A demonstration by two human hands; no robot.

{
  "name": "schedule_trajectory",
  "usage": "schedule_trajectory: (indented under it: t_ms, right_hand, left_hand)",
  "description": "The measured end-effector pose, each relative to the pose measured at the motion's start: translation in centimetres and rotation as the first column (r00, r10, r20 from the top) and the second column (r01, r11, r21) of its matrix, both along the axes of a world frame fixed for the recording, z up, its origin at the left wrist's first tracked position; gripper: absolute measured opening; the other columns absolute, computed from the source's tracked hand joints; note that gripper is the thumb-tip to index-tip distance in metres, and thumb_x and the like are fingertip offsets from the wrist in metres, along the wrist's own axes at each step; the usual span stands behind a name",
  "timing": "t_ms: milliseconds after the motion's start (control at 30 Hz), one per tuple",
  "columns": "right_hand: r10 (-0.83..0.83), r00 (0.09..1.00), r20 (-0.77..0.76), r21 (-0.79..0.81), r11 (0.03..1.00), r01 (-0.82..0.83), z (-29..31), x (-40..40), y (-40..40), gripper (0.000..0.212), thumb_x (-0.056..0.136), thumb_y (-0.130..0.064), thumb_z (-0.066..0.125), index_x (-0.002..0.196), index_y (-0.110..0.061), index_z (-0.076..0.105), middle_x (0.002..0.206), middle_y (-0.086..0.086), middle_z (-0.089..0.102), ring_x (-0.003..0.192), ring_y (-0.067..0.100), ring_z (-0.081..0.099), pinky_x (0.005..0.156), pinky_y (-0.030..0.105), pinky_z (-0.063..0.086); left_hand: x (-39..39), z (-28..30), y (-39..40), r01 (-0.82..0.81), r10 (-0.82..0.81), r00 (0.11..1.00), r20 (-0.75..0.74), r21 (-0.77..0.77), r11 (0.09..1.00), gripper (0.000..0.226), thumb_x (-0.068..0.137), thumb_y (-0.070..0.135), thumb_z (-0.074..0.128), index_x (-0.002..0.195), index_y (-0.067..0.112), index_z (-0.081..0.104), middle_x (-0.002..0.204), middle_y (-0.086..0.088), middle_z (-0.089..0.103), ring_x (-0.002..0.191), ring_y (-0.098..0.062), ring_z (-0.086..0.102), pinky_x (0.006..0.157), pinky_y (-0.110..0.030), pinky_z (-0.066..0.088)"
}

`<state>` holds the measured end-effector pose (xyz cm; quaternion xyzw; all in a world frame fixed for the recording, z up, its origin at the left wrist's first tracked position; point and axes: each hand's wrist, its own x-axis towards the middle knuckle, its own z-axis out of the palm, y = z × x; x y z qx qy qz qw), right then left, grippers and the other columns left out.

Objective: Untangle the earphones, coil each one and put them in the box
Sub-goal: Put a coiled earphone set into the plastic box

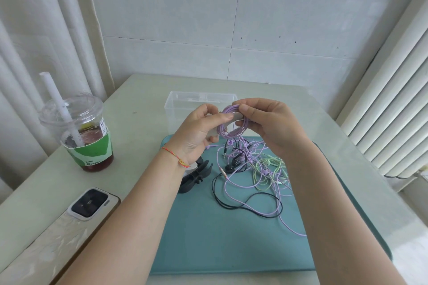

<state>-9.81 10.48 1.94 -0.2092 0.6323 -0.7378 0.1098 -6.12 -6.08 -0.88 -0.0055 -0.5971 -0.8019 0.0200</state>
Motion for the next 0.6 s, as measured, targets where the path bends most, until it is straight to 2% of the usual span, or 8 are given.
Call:
schedule_trajectory:
  t_ms: [133, 267, 400, 433, 500, 600]
  right_hand:
    - [0.031, 0.999, 0.041, -0.056, 0.998, -0.028, 0.1, 0.2, -0.1, 0.012, 0.091, 0.002, 0.056, 0.092, -0.002, 0.067, 0.079, 0.009, 0.070, 0.073, 0.019, 0.064, 0.075, 0.027, 0.057]
    - [0.069, 0.992, 0.102, -0.155, 0.986, -0.052, 0.1, 0.2, -0.2, 0.009, 0.092, 0.004, 0.054, 0.087, -0.002, 0.059, 0.073, 0.007, 0.067, 0.064, 0.013, 0.063, 0.070, 0.026, 0.057]
    - [0.074, 0.991, 0.115, -0.150, 0.987, -0.056, 0.0, 0.1, 0.0, 0.009, 0.092, 0.004, 0.052, 0.087, 0.001, 0.059, 0.068, 0.005, 0.067, 0.064, 0.016, 0.063, 0.070, 0.026, 0.056]
    - [0.076, 0.990, 0.115, -0.140, 0.988, -0.059, -0.1, 0.1, -0.1, 0.009, 0.092, 0.003, 0.052, 0.088, 0.001, 0.059, 0.068, 0.006, 0.067, 0.064, 0.018, 0.064, 0.070, 0.026, 0.057]
    - [0.076, 0.991, 0.114, -0.109, 0.992, -0.064, -0.4, 0.4, -0.5, 0.009, 0.092, 0.003, 0.053, 0.086, 0.001, 0.060, 0.070, 0.009, 0.068, 0.066, 0.019, 0.066, 0.068, 0.027, 0.057]
    - [0.057, 0.993, 0.106, -0.068, 0.996, -0.050, -0.5, 0.7, -1.2, 0.010, 0.090, 0.001, 0.057, 0.081, -0.002, 0.062, 0.071, 0.012, 0.067, 0.063, 0.019, 0.064, 0.063, 0.028, 0.056]
  left_hand:
    - [0.2, 0.0, 0.2, 0.044, -0.044, 0.999, 0.010, 0.051, 0.998, 0.035, 0.076, 0.014, 0.072, 0.108, 0.018, 0.058, 0.080, -0.001, 0.063, 0.057, -0.010, 0.045, 0.050, -0.024, 0.026]
    - [0.3, 0.3, 0.3, 0.081, -0.081, 0.997, -0.007, 0.078, 0.994, 0.027, 0.076, 0.017, 0.066, 0.103, 0.017, 0.065, 0.083, -0.002, 0.064, 0.061, -0.011, 0.046, 0.051, -0.025, 0.023]
    - [0.5, 0.6, 0.2, 0.146, -0.144, 0.989, -0.023, 0.138, 0.980, 0.019, 0.082, 0.019, 0.062, 0.100, 0.021, 0.066, 0.083, 0.000, 0.061, 0.066, -0.013, 0.048, 0.053, -0.024, 0.026]
    - [0.5, 0.7, 0.2, 0.156, -0.153, 0.988, -0.030, 0.151, 0.976, 0.016, 0.085, 0.022, 0.062, 0.100, 0.022, 0.067, 0.087, -0.002, 0.061, 0.072, -0.016, 0.051, 0.058, -0.026, 0.032]
    - [0.3, 0.8, 0.1, 0.176, -0.170, 0.984, -0.048, 0.176, 0.969, 0.017, 0.089, 0.030, 0.062, 0.102, 0.021, 0.067, 0.109, -0.015, 0.058, 0.095, -0.028, 0.052, 0.079, -0.036, 0.040]
    - [0.3, 1.3, 0.4, 0.224, -0.221, 0.974, -0.037, 0.185, 0.957, 0.038, 0.098, 0.034, 0.056, 0.117, 0.001, 0.057, 0.138, -0.037, 0.040, 0.112, -0.034, 0.042, 0.102, -0.052, 0.033]
